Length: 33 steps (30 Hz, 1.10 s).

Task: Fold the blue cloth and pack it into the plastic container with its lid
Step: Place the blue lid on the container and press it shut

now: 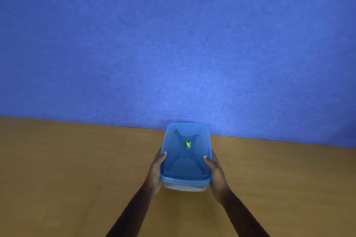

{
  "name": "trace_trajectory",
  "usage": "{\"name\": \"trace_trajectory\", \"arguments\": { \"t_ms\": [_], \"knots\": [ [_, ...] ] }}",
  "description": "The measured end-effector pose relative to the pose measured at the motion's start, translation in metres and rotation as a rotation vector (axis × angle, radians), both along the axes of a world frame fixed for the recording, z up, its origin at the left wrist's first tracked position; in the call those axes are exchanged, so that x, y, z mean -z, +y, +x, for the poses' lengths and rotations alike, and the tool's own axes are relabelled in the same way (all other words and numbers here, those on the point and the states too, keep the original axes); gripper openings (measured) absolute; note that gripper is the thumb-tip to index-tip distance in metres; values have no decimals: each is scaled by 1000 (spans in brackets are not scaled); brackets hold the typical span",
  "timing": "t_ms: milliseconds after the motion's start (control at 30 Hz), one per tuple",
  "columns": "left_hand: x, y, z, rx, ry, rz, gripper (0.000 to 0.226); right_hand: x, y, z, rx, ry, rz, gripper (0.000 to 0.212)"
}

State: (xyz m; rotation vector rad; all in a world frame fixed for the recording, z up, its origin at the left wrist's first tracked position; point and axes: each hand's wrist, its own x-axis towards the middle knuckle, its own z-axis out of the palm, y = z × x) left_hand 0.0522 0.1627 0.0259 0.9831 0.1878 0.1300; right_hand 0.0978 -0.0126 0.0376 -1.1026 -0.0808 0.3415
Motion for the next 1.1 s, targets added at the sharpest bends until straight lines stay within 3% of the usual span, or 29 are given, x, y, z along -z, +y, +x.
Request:
{"name": "trace_trajectory", "arguments": {
  "t_ms": [567,1100],
  "knots": [
    [-22,151,0,-87,59,107,29,-14,156,11,-114,109,52,39],
    [2,195,10,-121,159,101,30,8,207,24,-103,116,-106,37]
  ]
}}
